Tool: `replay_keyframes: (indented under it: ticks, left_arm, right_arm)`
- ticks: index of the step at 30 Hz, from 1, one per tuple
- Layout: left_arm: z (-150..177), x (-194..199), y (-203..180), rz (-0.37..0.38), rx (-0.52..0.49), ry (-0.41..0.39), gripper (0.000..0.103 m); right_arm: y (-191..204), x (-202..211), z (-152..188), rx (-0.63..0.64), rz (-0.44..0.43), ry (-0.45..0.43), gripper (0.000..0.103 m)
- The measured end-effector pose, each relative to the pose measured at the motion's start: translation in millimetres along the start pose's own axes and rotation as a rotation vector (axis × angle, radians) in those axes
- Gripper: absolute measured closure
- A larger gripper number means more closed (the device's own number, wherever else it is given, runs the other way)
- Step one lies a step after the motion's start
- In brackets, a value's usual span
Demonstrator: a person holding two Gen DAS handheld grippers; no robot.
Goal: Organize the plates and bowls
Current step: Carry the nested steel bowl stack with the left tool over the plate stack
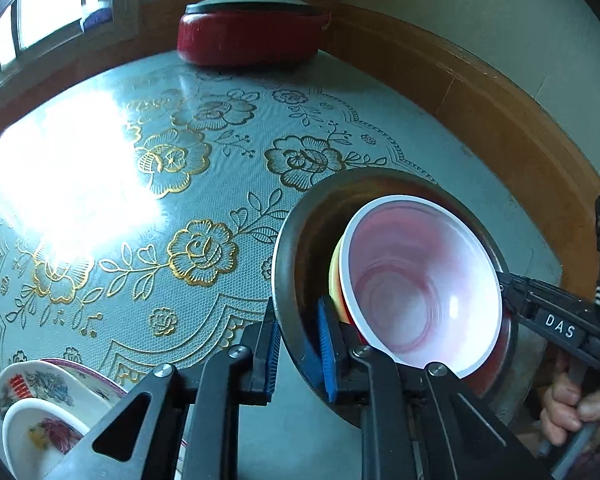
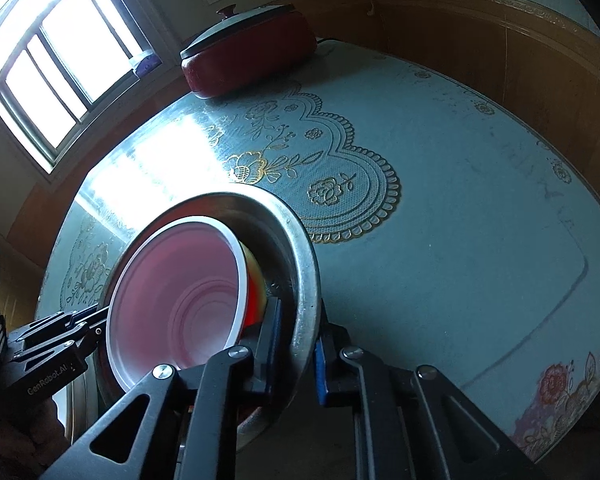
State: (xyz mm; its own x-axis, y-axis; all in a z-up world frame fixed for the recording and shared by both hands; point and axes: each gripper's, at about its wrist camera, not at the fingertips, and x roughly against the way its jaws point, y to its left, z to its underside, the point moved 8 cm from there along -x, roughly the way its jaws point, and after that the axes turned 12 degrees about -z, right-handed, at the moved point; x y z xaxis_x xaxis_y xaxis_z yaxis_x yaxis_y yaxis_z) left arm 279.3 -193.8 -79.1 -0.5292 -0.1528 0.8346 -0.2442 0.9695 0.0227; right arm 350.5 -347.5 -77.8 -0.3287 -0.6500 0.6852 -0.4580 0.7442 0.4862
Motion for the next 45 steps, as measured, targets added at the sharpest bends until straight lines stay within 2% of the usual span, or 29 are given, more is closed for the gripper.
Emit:
replay_keyframes:
  ticks: [5,9,15,28,36,45]
  left_arm:
    - [7,7,0,0.018,0.016,-0.001,0.085]
    - [14,13,-4,0.044,0.015,0.000,0.085]
    - [22,19,-4,0.054,0.010,-0.002,0.085]
    - [25,24,3,0.065,-0.026,0.001,0.086]
    - [32,30,8,0.081,-0.031,0.000,0.087]
    - [37,42,10,0.064,-0.017,-0.017,0.087]
  right_arm:
    - [-9,4,8,-0.114,-0.074,0.016,0.090]
    - [-13,12,14,-0.126,-0.032,-0.012,0.090]
    - [-11,16,21,-0.149,-0.014,-0.031,0.092]
    - [-4,18,39,-0.287,-0.071,-0.043,0.092]
    - [7,21,53,-0.288,-0.059,-0.055,0.094]
    - [13,23,66,-0.303,-0.143,-0.016,0.094]
